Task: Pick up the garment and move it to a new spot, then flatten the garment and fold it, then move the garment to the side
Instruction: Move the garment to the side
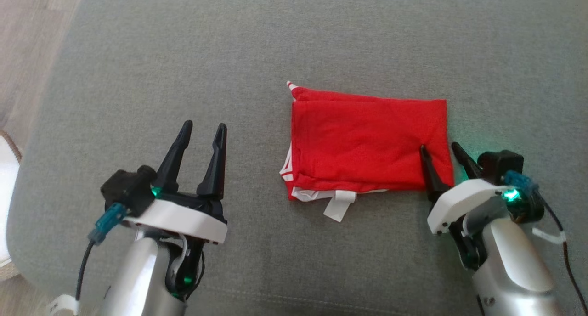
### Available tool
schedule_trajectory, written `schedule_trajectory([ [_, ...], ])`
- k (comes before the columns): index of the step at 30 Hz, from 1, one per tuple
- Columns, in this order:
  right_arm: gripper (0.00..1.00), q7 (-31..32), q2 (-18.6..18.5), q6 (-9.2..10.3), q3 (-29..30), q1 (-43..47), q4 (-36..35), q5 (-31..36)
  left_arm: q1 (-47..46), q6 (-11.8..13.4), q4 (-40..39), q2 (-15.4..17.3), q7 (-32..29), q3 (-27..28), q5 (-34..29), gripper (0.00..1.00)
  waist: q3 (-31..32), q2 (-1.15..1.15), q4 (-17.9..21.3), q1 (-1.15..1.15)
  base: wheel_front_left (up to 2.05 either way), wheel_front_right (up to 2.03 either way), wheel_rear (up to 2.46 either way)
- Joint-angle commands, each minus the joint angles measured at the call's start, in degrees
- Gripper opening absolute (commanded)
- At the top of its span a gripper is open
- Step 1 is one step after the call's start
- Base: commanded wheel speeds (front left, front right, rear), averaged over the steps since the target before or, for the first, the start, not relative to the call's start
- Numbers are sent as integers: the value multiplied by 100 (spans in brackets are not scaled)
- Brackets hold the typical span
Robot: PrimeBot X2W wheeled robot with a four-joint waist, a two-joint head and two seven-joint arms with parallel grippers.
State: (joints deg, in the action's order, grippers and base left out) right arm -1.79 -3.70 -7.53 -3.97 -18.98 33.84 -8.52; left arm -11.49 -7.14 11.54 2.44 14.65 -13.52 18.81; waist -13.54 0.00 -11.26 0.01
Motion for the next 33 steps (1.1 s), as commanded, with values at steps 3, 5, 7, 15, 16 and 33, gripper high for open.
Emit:
schedule_trajectory([
  [3, 100, 112, 40, 4, -180, -264, 120, -129, -239, -30, -161, 43, 35, 159, 15, 100, 11, 0, -46, -1, 0, 0, 0],
  [5, 82, 125, 46, 4, -281, -307, 252, -216, -223, -30, -146, 43, 35, 176, 0, 100, 52, 0, -29, -1, 0, 0, 0],
  [7, 0, 65, 43, 4, -372, -356, 329, -252, -189, -30, -128, 43, 35, 191, -30, 100, 108, 0, 20, -1, 0, 0, 0],
  [15, 0, -429, -328, 4, -901, -627, 298, 112, -75, -32, -115, 43, 35, 173, -177, 100, 396, 0, 548, -1, 0, 0, 0],
  [16, 0, -471, -397, 4, -980, -665, 265, 159, -65, -32, -120, 43, 35, 164, -197, 100, 432, 0, 649, -1, 0, 0, 0],
  [33, 0, 36, -2695, 4, -1264, -1653, -509, 151, -441, -34, -346, 43, 35, -359, -406, 100, 17, 0, 2072, -1, 0, 0, 0],
])
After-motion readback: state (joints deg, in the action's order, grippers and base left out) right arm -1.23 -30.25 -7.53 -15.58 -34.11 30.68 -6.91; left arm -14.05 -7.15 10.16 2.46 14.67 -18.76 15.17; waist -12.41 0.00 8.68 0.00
